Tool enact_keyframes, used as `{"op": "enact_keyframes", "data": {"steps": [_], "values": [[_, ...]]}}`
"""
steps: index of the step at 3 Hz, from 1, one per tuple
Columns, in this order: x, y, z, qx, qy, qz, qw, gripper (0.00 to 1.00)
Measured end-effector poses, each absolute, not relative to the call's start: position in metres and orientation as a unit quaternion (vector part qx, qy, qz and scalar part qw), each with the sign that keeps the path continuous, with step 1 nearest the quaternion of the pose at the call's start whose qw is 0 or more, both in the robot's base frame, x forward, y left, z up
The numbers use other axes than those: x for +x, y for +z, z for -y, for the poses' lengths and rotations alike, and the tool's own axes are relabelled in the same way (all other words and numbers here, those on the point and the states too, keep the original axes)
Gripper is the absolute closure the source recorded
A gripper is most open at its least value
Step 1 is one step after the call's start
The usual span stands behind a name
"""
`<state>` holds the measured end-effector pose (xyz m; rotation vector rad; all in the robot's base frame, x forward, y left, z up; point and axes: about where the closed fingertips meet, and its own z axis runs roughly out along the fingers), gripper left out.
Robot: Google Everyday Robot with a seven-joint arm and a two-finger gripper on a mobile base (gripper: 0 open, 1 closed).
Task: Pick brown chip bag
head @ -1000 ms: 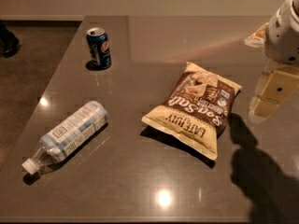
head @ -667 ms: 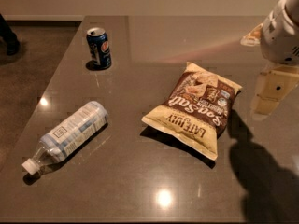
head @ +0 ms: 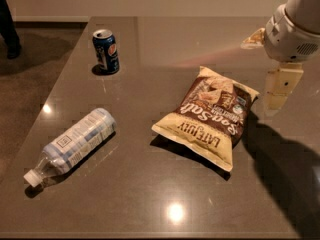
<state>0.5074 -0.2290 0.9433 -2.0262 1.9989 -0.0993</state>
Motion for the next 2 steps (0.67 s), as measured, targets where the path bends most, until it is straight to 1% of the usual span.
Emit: {"op": "enact_keyframes", "data": {"steps": [1, 2], "values": [[0.528, 0.93, 0.227, -0.738, -0.013, -0.658, 0.148, 0.0], [0.536, 0.913, 0.219, -0.778, 0.007, -0.612, 0.142, 0.0]]}}
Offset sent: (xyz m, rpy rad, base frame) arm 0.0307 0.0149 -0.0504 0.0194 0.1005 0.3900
